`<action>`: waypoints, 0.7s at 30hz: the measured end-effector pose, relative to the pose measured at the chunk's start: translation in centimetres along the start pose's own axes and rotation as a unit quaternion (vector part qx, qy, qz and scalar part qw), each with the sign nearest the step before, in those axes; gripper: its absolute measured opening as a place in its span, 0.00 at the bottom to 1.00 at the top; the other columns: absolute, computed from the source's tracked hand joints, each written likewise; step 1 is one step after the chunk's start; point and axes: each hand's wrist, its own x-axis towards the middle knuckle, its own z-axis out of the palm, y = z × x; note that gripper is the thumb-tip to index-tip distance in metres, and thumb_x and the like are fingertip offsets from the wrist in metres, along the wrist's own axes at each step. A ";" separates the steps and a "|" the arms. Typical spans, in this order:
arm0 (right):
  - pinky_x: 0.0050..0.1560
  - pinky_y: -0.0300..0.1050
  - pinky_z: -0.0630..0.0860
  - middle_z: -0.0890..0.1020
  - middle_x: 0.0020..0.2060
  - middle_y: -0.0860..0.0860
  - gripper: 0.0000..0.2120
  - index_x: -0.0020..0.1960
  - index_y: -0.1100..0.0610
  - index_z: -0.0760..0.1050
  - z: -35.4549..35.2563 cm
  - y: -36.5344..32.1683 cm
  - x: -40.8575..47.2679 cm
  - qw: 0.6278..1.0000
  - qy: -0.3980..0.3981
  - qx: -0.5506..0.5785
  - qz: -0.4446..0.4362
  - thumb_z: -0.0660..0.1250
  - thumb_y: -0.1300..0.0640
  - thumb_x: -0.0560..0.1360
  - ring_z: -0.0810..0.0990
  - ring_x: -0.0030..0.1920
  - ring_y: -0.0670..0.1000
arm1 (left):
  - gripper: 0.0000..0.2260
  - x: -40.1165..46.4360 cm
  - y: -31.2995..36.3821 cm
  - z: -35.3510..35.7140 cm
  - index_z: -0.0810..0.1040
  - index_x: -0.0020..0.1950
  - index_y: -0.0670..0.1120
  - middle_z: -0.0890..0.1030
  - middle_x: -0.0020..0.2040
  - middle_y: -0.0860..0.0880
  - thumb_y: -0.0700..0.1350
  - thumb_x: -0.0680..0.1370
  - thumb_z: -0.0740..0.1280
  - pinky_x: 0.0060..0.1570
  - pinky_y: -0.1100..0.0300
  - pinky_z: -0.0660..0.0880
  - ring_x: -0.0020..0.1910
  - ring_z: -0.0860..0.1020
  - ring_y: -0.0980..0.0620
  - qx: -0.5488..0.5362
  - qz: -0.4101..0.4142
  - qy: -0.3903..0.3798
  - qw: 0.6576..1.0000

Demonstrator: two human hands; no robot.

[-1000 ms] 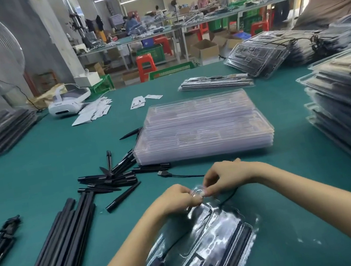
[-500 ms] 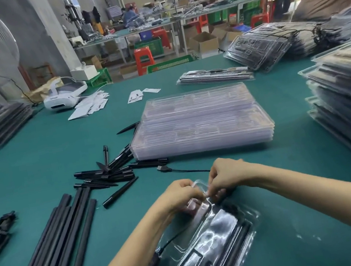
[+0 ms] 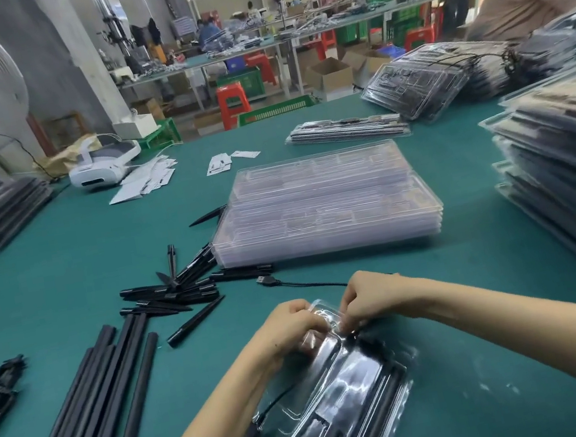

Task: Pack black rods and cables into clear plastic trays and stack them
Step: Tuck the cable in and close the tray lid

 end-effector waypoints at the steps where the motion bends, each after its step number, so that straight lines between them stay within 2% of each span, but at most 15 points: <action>1: 0.49 0.45 0.69 0.78 0.35 0.51 0.18 0.49 0.65 0.81 0.1 0.2 -0.1 0.998 -0.005 0.055 0.000 0.74 0.53 0.65 0.75 0.37 0.48 | 0.05 0.0 0.0 -0.1 0.74 0.41 0.43 0.77 0.35 0.46 0.34 0.70 0.69 0.39 0.57 0.71 0.35 0.74 0.50 -0.005 -0.001 -0.004 1.000; 3: 0.45 0.46 0.72 0.79 0.36 0.54 0.15 0.46 0.65 0.82 0.1 0.5 -0.2 0.994 -0.009 0.106 0.001 0.75 0.55 0.65 0.75 0.37 0.50 | 0.05 0.0 0.0 -0.1 0.74 0.40 0.43 0.77 0.36 0.46 0.34 0.71 0.68 0.37 0.59 0.72 0.36 0.74 0.50 -0.012 -0.003 -0.015 1.000; 5: 0.52 0.49 0.75 0.81 0.35 0.52 0.11 0.42 0.60 0.84 0.2 0.6 -0.1 0.995 0.002 0.098 0.003 0.75 0.54 0.63 0.75 0.38 0.49 | 0.06 -0.1 -0.1 -0.1 0.73 0.39 0.43 0.76 0.36 0.47 0.34 0.71 0.68 0.35 0.61 0.72 0.35 0.74 0.51 -0.016 -0.002 -0.018 1.000; 7: 0.60 0.50 0.73 0.83 0.35 0.51 0.10 0.41 0.57 0.85 0.5 0.6 -0.2 0.996 0.025 0.088 0.017 0.75 0.53 0.62 0.77 0.39 0.48 | 0.07 -0.1 -0.2 0.0 0.72 0.38 0.43 0.75 0.36 0.45 0.34 0.70 0.68 0.35 0.60 0.71 0.34 0.73 0.50 -0.011 0.003 -0.005 1.000; 9: 0.61 0.48 0.70 0.83 0.35 0.49 0.11 0.43 0.57 0.84 0.9 0.4 -0.1 0.996 0.051 0.069 0.037 0.73 0.54 0.63 0.77 0.39 0.47 | 0.07 0.0 -0.3 0.3 0.71 0.38 0.43 0.75 0.37 0.43 0.35 0.69 0.68 0.39 0.56 0.70 0.37 0.73 0.47 -0.002 0.008 0.012 1.000; 11: 0.59 0.46 0.68 0.80 0.32 0.48 0.07 0.40 0.58 0.83 1.3 0.0 0.0 0.995 0.074 0.038 0.051 0.71 0.56 0.64 0.76 0.40 0.48 | 0.07 0.0 -0.4 0.5 0.71 0.38 0.44 0.74 0.38 0.43 0.35 0.69 0.67 0.41 0.54 0.69 0.39 0.73 0.47 0.005 0.009 0.026 1.000; 12: 0.57 0.45 0.66 0.78 0.31 0.47 0.03 0.37 0.55 0.81 1.5 -0.3 0.1 0.995 0.081 0.017 0.053 0.69 0.57 0.66 0.75 0.40 0.48 | 0.07 0.0 -0.4 0.6 0.71 0.37 0.45 0.74 0.38 0.44 0.35 0.69 0.67 0.41 0.54 0.69 0.39 0.72 0.48 0.008 0.010 0.032 0.999; 14: 0.54 0.46 0.62 0.76 0.32 0.46 0.03 0.36 0.50 0.76 1.7 -0.7 0.0 0.994 0.092 -0.017 0.051 0.66 0.57 0.68 0.74 0.39 0.49 | 0.08 -0.1 -0.4 0.4 0.70 0.36 0.45 0.73 0.36 0.45 0.35 0.69 0.67 0.40 0.55 0.68 0.38 0.72 0.48 0.013 0.010 0.031 0.999; 15: 0.54 0.47 0.62 0.77 0.33 0.46 0.03 0.36 0.51 0.77 1.6 -0.7 0.0 0.995 0.088 -0.017 0.049 0.66 0.57 0.68 0.74 0.40 0.49 | 0.08 -0.1 -0.4 0.3 0.70 0.36 0.45 0.74 0.36 0.45 0.35 0.69 0.67 0.39 0.55 0.68 0.36 0.72 0.48 0.010 0.008 0.021 1.000; 18: 0.54 0.46 0.69 0.79 0.31 0.47 0.04 0.40 0.58 0.82 0.6 0.0 -0.5 0.996 0.014 0.083 0.014 0.71 0.58 0.67 0.75 0.37 0.48 | 0.06 -0.2 -0.1 0.0 0.72 0.38 0.44 0.76 0.34 0.46 0.34 0.70 0.66 0.34 0.58 0.70 0.29 0.73 0.51 -0.018 -0.006 -0.014 1.000; 19: 0.51 0.45 0.71 0.80 0.29 0.46 0.01 0.39 0.56 0.82 0.3 0.2 -0.7 0.994 -0.003 0.108 -0.003 0.73 0.59 0.67 0.75 0.35 0.46 | 0.06 -0.2 0.0 0.0 0.73 0.40 0.43 0.76 0.33 0.46 0.33 0.70 0.67 0.32 0.59 0.71 0.28 0.73 0.52 -0.027 -0.007 -0.019 0.999; 21: 0.49 0.45 0.73 0.80 0.27 0.42 0.03 0.36 0.51 0.82 0.1 0.5 -0.9 0.995 -0.003 0.098 -0.024 0.74 0.58 0.67 0.75 0.35 0.44 | 0.06 -0.2 0.1 0.1 0.73 0.43 0.42 0.76 0.33 0.45 0.33 0.71 0.66 0.29 0.60 0.70 0.26 0.73 0.53 -0.044 -0.008 -0.023 0.999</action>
